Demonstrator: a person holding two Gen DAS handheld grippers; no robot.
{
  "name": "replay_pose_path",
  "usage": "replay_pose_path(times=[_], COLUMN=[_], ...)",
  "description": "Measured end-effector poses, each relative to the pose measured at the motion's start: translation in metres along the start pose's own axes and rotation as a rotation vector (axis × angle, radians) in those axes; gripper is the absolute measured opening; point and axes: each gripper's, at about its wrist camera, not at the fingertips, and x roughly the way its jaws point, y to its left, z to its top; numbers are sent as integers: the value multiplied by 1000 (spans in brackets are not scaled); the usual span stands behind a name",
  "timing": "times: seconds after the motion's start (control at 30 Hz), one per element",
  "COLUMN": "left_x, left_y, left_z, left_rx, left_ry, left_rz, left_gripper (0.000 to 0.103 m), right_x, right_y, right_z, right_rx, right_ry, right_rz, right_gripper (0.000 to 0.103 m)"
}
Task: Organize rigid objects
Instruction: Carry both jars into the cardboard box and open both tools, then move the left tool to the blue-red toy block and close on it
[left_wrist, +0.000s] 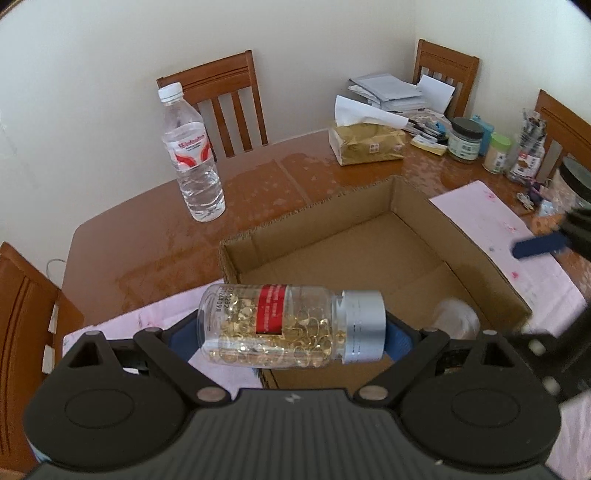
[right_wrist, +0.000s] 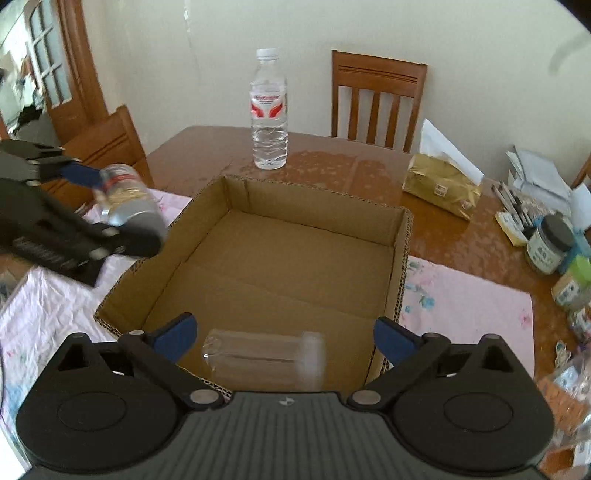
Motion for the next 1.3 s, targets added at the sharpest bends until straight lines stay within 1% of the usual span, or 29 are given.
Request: replay_pose_path(times=[0.17,0.4,0.53,0.6,0.7,0.83,1.07,1.3], left_x=[27,64,74,72,66,54,26,-3], left_y=[0,-5,-7,-7,-6,-5,-6,-5], left_z=[16,29,34,35,37,31,0,-40], left_rx=[-7,-13,-32,-37,-36,-29,-36,-82], left_ry=[12,35,12,-10,-19,-27,-34,-34], left_rz=[2,7,47,53,61,63,67,87], left_gripper=[95,96,97,97,97,97,98,98], right_x=[-14,-22,-22,-22,-22,-24,-27,-28], right_y=[-8,-20,-24,-24,-24,-21,-10,7], right_z=[-9,-19,-23,-25,-28,-29,-41,-60], right_rx=[70,105,127,131,132,133,126,110], right_ry=[-23,-24,-13,-8,-4,-5,8,49], right_rz=[-15,-76,-86,-91,-94,-101,-119,-128], right_gripper=[103,103,103,103,103,103,103,103])
